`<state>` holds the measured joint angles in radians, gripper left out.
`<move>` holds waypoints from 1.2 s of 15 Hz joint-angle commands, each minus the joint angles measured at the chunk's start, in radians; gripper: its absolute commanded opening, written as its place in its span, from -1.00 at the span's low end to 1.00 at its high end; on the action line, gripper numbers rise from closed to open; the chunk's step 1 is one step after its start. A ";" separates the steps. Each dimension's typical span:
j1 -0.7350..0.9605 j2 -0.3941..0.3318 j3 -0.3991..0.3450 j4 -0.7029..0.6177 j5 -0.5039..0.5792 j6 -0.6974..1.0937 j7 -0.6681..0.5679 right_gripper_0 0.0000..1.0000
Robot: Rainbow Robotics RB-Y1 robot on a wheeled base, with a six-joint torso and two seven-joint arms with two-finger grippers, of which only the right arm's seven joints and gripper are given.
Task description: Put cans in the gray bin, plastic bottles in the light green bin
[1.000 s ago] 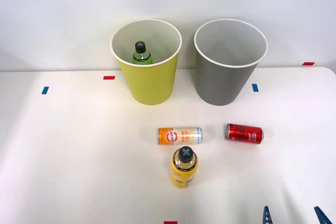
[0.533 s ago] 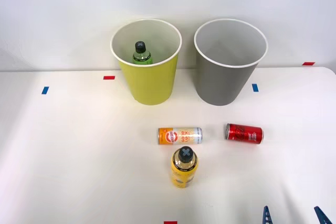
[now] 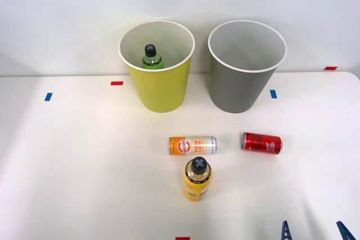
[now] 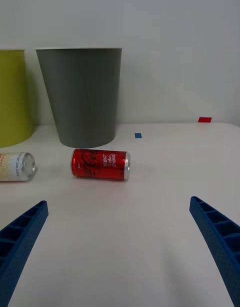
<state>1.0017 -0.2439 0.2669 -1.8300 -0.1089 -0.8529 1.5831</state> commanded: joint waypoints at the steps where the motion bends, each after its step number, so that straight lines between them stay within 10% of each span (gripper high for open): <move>1: 0.000 0.000 0.000 0.000 0.000 0.000 0.000 0.96; 13: -0.011 0.009 -0.026 0.011 -0.002 0.021 0.002 0.97; 18: -0.009 -0.005 -0.104 -0.235 -0.049 0.425 -0.021 0.96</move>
<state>0.9921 -0.2445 0.1937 -1.9751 -0.1388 -0.5418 1.5694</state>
